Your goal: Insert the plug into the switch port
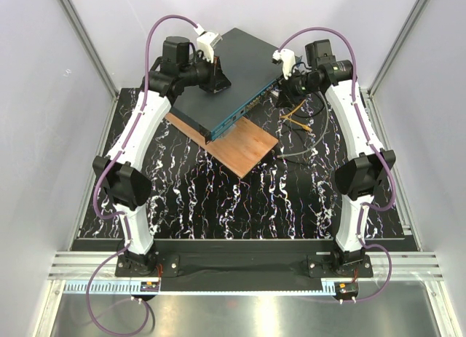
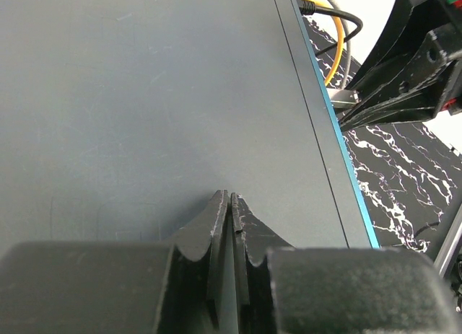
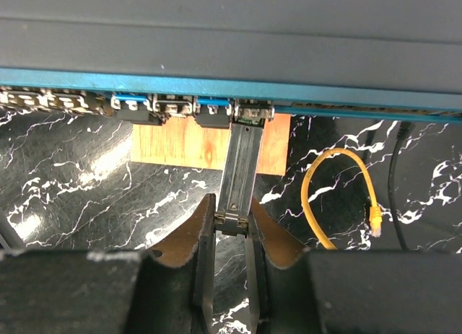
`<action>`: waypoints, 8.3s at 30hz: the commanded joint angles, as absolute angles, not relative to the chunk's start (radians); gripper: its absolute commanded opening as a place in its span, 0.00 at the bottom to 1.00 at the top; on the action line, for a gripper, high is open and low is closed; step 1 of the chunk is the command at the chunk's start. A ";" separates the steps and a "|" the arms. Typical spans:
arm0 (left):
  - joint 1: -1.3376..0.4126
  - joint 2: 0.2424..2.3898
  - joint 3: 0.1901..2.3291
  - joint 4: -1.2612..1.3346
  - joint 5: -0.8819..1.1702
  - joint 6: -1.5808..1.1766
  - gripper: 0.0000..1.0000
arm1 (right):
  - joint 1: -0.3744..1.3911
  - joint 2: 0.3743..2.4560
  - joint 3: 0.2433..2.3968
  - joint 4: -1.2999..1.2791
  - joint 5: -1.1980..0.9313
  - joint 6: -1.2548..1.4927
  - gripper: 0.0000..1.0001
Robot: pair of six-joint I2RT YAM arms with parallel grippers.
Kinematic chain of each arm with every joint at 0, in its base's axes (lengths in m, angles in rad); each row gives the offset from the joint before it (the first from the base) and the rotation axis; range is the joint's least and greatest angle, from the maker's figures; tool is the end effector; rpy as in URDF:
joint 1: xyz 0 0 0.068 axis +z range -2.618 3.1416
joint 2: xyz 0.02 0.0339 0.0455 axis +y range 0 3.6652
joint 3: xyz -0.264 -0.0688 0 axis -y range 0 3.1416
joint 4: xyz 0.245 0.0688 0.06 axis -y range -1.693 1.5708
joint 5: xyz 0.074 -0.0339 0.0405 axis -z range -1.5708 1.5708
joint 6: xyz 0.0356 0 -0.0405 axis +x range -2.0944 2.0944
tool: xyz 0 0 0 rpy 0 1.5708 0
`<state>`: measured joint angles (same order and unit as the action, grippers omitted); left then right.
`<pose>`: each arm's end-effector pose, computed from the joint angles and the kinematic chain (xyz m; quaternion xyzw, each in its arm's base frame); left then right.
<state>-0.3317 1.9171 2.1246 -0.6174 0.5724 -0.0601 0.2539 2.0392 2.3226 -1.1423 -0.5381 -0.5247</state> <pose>0.4025 -0.1590 0.4296 0.2620 0.7739 -0.3340 0.4701 0.4077 0.1247 0.3960 -0.4287 0.8008 0.2015 0.3665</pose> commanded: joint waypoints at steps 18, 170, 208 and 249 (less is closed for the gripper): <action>-0.318 1.891 2.109 -0.600 0.591 -0.083 0.11 | 0.268 2.072 2.391 -0.999 -0.614 -0.505 0.00; -0.316 1.907 2.105 -0.575 0.626 -0.143 0.10 | 0.264 1.904 2.017 -0.782 -0.587 -0.532 0.00; -0.314 1.890 2.066 -0.552 0.623 -0.155 0.10 | 0.331 2.016 2.218 -0.778 -0.555 -0.463 0.09; -0.308 1.882 2.049 -0.546 0.637 -0.143 0.10 | 0.232 1.832 2.014 -0.801 -0.555 -0.362 0.11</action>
<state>-0.3141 1.9114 2.0674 -0.5278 0.6254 -0.1547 0.2291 1.8252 1.9568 -0.8356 -0.5083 -0.4126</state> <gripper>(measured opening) 0.100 0.118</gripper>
